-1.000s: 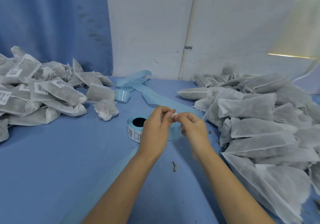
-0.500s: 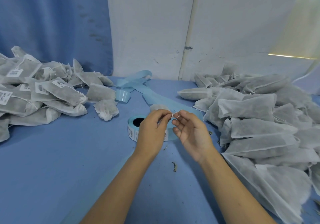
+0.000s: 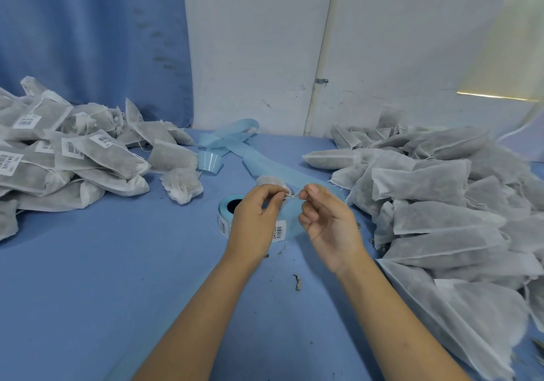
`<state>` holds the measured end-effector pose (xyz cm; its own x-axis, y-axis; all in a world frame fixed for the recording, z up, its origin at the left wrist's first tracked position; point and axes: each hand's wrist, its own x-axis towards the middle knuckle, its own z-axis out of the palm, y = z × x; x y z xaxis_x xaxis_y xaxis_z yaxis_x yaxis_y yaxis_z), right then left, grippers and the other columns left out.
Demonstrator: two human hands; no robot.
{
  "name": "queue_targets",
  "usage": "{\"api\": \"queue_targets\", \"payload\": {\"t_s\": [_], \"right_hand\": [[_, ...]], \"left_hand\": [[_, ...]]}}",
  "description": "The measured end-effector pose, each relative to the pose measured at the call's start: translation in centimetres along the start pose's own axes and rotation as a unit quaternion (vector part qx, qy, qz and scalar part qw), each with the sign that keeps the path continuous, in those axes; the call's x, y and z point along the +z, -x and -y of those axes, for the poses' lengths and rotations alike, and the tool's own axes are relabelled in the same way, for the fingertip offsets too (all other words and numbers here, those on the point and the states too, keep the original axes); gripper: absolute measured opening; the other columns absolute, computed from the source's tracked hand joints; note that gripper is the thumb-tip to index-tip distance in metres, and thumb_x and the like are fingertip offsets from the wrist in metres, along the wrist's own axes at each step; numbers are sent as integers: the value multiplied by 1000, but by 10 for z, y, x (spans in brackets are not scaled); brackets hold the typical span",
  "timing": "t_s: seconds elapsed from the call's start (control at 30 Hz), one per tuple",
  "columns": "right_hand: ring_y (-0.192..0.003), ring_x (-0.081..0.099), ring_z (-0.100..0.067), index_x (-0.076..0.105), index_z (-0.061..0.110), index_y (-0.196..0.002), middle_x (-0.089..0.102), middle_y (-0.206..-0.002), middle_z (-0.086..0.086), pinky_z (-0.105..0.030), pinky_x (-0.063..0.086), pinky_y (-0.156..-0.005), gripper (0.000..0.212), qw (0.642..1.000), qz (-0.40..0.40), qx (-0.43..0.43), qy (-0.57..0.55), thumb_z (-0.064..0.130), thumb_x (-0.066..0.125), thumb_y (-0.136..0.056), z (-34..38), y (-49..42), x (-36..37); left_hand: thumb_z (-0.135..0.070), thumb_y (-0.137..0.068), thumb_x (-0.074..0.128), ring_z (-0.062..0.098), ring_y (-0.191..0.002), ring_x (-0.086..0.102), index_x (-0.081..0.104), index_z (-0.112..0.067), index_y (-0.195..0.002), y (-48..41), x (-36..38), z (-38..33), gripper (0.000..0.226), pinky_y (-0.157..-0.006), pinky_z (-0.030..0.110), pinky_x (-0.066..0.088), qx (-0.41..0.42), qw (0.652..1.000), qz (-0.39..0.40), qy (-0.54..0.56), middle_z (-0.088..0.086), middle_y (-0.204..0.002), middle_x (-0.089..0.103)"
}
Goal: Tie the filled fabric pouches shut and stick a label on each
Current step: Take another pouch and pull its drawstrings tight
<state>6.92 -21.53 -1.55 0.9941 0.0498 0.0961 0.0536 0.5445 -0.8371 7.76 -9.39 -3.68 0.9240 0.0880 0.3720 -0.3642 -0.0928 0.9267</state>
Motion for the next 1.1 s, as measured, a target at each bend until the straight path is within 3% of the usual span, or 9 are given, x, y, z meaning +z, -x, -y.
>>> {"api": "queue_targets", "payload": {"t_s": [0.23,0.33,0.43,0.5,0.6,0.77,0.87,1.0,1.1], "right_hand": [[-46,38,-6,65,15,-68,63,-69,2,-14,36,-49,4,1000,5,-7,-18,15,63,-72,-1,0,-1],[-48,38,-6,63,14,-70,62,-69,3,-15,36,-50,3,1000,11,-6,-20,16,63,-72,1,0,-2],[-52,41,-7,65,17,-65,60,-69,4,-17,40,-53,10,999,22,1,-43,17,61,-74,1,-1,-1],[-55,45,-7,67,20,-62,59,-69,5,-18,43,-55,15,998,36,2,-59,17,62,-76,2,-1,0],[-57,51,-8,66,20,-61,59,-68,4,-18,45,-55,14,995,53,10,-80,14,65,-74,3,-1,2],[-58,53,-8,62,18,-61,56,-66,2,-19,47,-56,17,993,80,26,-86,13,58,-76,4,1,5],[-56,53,-10,62,18,-58,54,-62,2,-19,47,-55,20,989,96,32,-107,12,55,-76,5,1,6],[-53,51,-10,60,17,-58,52,-58,2,-19,46,-52,19,990,82,36,-111,11,56,-75,5,1,4],[-54,52,-10,58,17,-64,58,-63,1,-19,47,-52,15,993,53,32,-102,7,61,-73,4,0,1]], "left_hand": [[-13,-95,55,6,-91,61,62,-28,-83,0,0,-1,21,-83,15,46,-8,1000,1,-22,-3,-94,66],[-6,-94,53,-3,-87,56,60,-25,-85,-1,1,-1,22,-77,4,39,33,996,12,-78,-10,-92,61],[5,-83,51,1,-91,45,57,-23,-91,0,3,0,30,-78,3,34,85,982,29,-164,-18,-92,53],[11,-72,49,2,-95,33,61,-16,-97,0,2,2,39,-81,8,30,135,960,10,-244,-15,-95,56],[18,-66,46,16,-101,39,64,-7,-101,-2,-2,2,47,-81,21,27,184,936,-9,-300,-1,-99,63],[14,-76,48,31,-95,56,62,-2,-114,-1,-7,0,43,-74,40,48,205,926,0,-318,15,-111,55],[5,-83,60,32,-111,50,63,-1,-119,-4,-8,5,36,-92,33,41,177,925,-8,-337,16,-129,51],[-4,-92,54,18,-120,43,62,-11,-111,-2,-8,5,22,-92,14,29,122,963,-37,-239,2,-127,51],[-1,-96,44,6,-91,52,51,-31,-104,-2,-7,-4,32,-75,8,37,86,988,-71,-109,-7,-106,55]]}}
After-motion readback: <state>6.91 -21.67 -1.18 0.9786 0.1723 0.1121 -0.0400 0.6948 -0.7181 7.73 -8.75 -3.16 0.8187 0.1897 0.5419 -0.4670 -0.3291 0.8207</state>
